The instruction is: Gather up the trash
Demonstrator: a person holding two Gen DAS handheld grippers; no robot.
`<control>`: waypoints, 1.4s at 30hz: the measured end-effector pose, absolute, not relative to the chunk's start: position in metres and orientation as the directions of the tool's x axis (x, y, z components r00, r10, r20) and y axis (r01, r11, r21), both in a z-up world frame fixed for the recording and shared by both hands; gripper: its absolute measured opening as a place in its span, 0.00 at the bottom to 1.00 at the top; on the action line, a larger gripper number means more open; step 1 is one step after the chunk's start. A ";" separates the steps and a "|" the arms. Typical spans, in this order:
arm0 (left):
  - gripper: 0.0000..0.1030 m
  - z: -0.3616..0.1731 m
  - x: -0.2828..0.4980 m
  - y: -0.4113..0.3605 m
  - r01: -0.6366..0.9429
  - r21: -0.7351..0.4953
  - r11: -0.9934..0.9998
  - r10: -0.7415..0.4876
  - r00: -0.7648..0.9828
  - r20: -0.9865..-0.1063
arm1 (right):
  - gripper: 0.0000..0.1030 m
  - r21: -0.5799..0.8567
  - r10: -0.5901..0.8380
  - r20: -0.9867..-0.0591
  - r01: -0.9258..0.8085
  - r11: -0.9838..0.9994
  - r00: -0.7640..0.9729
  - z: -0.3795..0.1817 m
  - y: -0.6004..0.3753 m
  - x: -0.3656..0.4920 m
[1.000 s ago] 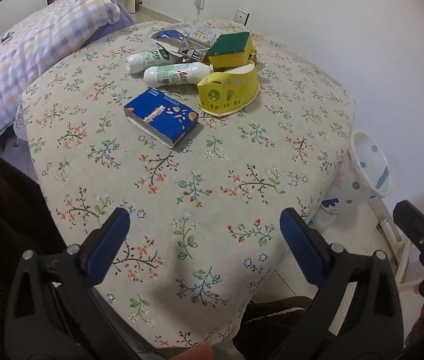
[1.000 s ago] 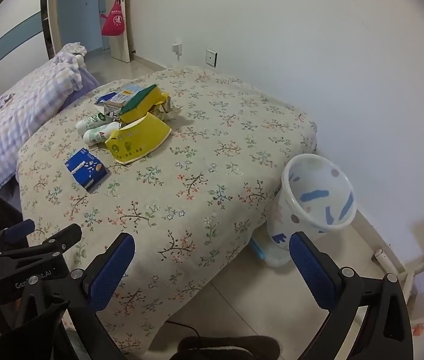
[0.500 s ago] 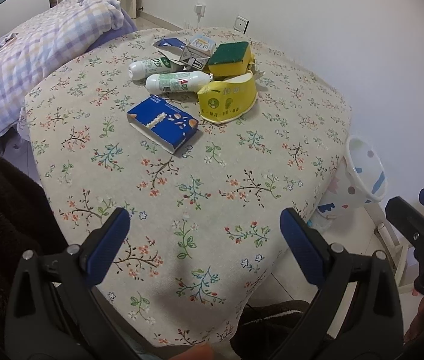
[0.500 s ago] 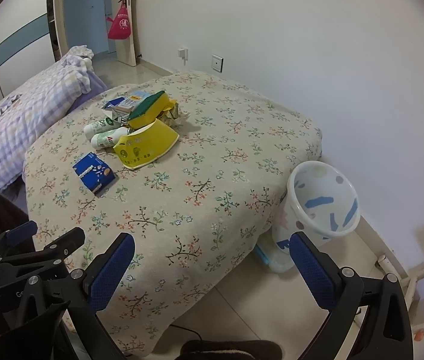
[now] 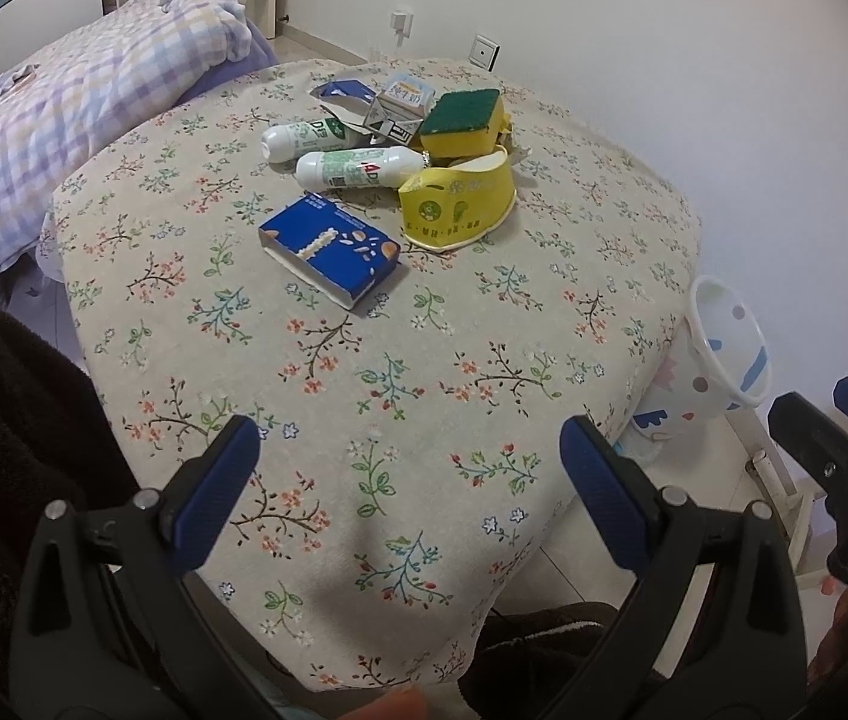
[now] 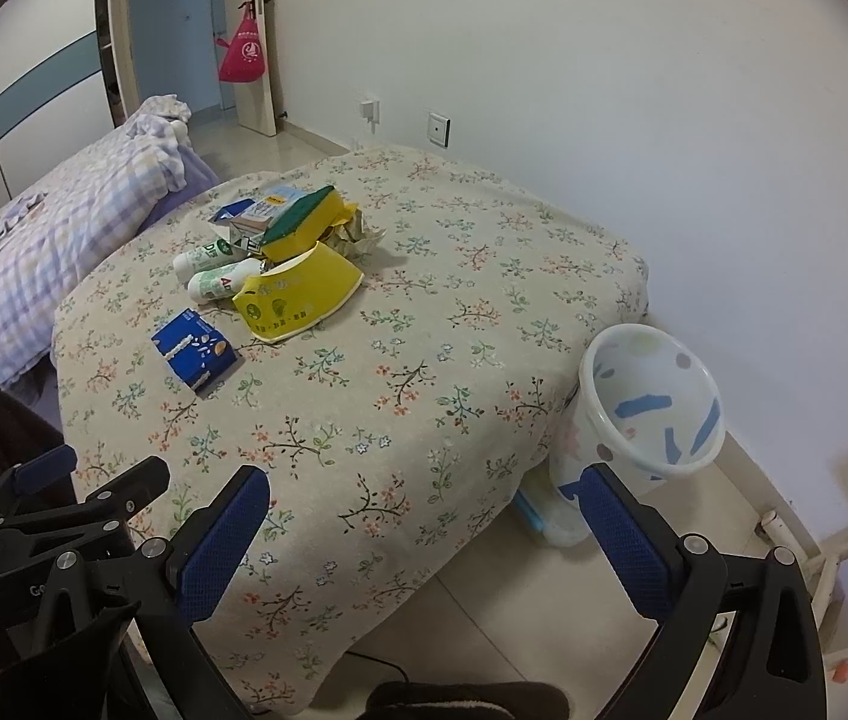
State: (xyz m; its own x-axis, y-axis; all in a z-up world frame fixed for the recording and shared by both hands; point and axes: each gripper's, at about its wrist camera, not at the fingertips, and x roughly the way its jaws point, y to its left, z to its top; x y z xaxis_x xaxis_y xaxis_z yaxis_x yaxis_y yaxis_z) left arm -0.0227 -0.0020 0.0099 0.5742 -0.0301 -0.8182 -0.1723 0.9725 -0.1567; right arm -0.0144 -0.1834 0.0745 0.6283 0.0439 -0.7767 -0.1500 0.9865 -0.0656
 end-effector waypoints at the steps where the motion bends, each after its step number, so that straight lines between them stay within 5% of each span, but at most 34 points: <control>1: 0.97 0.010 -0.023 -0.002 -0.172 -0.157 0.972 -0.030 0.575 -0.818 | 1.00 -0.065 0.045 -0.777 -0.151 0.986 0.628 0.075 -0.183 -0.014; 42: 0.97 0.018 -0.021 -0.002 -0.164 -0.161 0.973 -0.033 0.593 -0.805 | 1.00 -0.050 0.061 -0.776 -0.159 0.986 0.627 0.077 -0.182 -0.013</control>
